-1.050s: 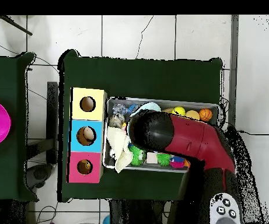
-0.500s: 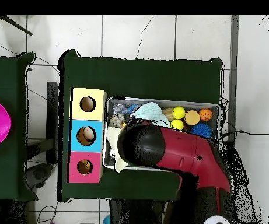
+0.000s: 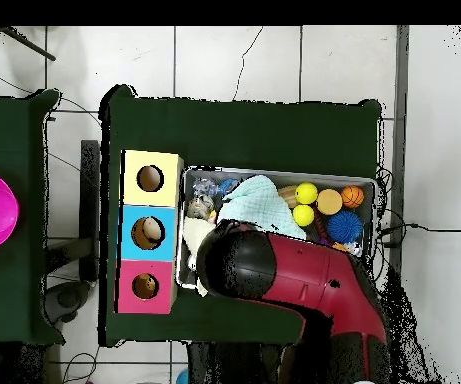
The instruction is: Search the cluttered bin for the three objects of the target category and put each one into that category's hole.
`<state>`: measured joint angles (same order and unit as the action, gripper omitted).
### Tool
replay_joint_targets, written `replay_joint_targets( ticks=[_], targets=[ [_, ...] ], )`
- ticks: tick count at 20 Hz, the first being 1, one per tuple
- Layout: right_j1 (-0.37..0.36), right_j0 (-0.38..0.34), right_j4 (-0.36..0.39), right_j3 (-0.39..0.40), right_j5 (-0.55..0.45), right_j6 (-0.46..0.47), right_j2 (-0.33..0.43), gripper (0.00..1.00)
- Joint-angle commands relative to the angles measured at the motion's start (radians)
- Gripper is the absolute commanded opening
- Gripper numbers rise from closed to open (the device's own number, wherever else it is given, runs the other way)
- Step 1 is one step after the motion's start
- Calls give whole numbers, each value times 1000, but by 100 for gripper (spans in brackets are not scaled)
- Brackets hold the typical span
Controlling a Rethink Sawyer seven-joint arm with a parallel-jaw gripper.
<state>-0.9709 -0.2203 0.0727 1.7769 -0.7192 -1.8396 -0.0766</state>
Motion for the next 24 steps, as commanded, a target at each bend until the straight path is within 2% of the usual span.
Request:
replay_joint_targets(
  ticks=[1,12,24],
  targets=[
    [-17,6,11,122,36,24,109,0],
    [-63,62,7,180,37,-27,96,0],
    [-3,116,-24,139,50,-119,82,0]
  ],
)
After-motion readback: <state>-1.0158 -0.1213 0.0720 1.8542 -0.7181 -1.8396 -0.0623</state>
